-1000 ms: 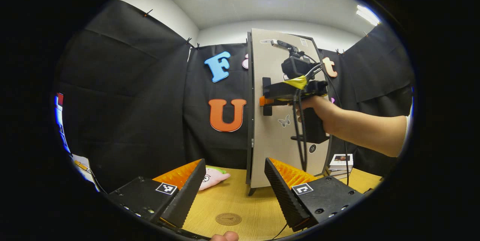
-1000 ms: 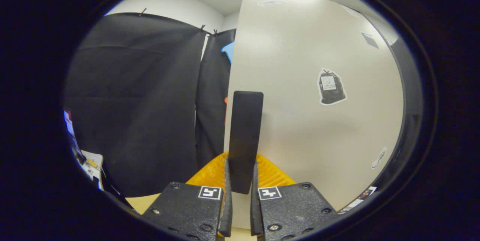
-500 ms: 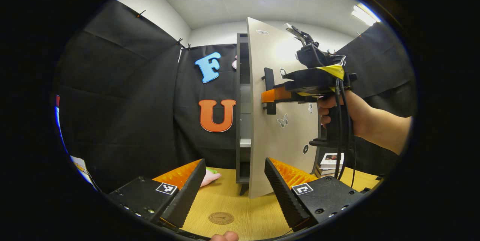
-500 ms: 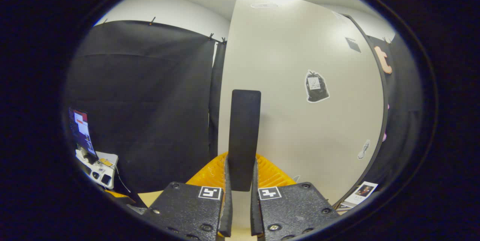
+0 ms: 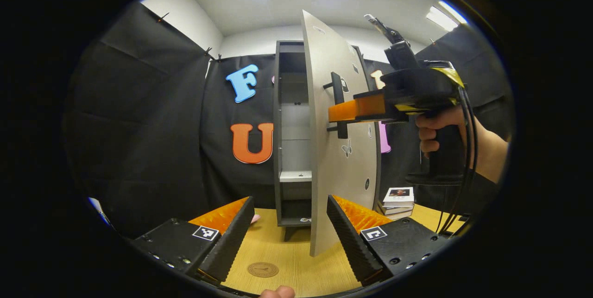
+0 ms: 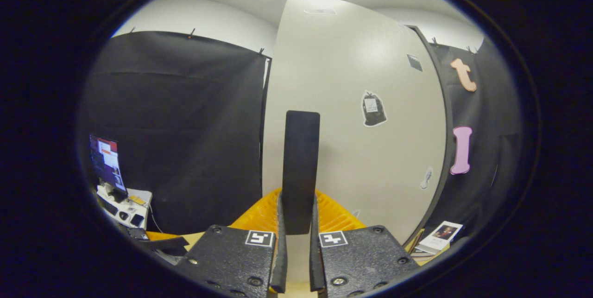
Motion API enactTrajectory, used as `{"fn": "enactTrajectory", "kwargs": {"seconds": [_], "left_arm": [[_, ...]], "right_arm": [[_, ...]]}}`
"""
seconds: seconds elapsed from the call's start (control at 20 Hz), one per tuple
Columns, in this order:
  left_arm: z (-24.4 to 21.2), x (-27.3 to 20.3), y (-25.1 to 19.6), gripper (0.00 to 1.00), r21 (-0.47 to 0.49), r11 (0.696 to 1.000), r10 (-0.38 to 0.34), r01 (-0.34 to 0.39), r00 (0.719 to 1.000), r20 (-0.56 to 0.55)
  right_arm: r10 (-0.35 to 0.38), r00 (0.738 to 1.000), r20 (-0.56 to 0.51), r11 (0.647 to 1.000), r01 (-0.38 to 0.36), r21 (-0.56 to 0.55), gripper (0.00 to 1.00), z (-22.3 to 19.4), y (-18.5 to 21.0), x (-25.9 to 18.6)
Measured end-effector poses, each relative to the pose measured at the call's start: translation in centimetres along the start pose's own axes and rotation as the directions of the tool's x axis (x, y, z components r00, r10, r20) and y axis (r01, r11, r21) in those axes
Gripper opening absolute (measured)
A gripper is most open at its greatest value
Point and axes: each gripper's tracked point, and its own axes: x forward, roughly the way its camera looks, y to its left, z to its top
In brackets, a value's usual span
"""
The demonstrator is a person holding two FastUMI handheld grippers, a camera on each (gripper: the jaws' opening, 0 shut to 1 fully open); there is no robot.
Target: Open the cabinet door with the right hand, grasp the bottle in the cabinet with the left hand and place it on the coaster, then close the cabinet door with the right hand.
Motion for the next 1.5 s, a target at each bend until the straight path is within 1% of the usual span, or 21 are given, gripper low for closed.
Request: {"fn": "enactTrajectory", "kwargs": {"seconds": [0.25, 0.4, 0.55, 0.75, 0.9, 1.0, 1.1, 1.2, 1.35, 1.5], "left_arm": [[0.2, 0.4, -2.5, 0.95, 0.004, 0.999, -0.052, 0.052, 0.999, 0.002], [0.2, 0.7, -4.2, 0.95, 0.014, 0.996, -0.084, 0.084, 0.996, 0.005], [0.2, 1.0, -5.5, 0.95, 0.027, 0.994, -0.103, 0.103, 0.995, 0.009], [0.3, 1.2, -6.7, 0.96, 0.017, 0.993, -0.117, 0.116, 0.993, 0.02], [0.5, 1.1, -7.5, 0.96, 0.028, 0.992, -0.127, 0.127, 0.992, 0.024], [0.6, 1.2, -7.6, 0.96, 0.032, 0.991, -0.129, 0.128, 0.991, 0.029], [0.8, 1.0, -7.6, 0.96, 0.029, 0.991, -0.129, 0.128, 0.991, 0.032], [0.7, 0.9, -7.6, 0.96, 0.031, 0.992, -0.126, 0.126, 0.991, 0.032], [0.6, 0.8, -7.7, 0.96, 0.025, 0.992, -0.126, 0.126, 0.992, 0.027], [0.3, 0.8, -7.6, 0.96, 0.014, 0.992, -0.124, 0.124, 0.992, 0.023]], "right_arm": [[-0.014, 1.0, 0.007, 1.0, 0.014, 0.009, 0.24, 0.2, -0.3, -0.3], [-0.032, 0.999, 0.011, 0.999, 0.032, 0.027, 0.23, 0.4, -0.4, -0.6], [-0.05, 0.999, 0.01, 0.999, 0.05, 0.016, 0.22, 0.3, -0.9, -1.1], [-0.082, 0.997, 0.005, 0.997, 0.082, 0.016, 0.22, 0.3, -1.5, -1.4], [-0.111, 0.994, 0.001, 0.994, 0.111, 0.001, 0.22, 0.3, -2.2, -1.7], [-0.139, 0.99, -0.003, 0.99, 0.139, -0.004, 0.22, 0.2, -2.8, -2.1], [-0.163, 0.987, -0.005, 0.987, 0.163, 0.013, 0.22, 0.1, -3.0, -2.2], [-0.177, 0.984, -0.014, 0.984, 0.177, 0.029, 0.19, -0.1, -2.9, -2.5], [-0.208, 0.978, -0.013, 0.978, 0.208, 0.018, 0.17, 0.0, -3.7, -2.8], [-0.23, 0.973, -0.004, 0.973, 0.23, 0.027, 0.17, 0.1, -4.5, -3.2]]}}
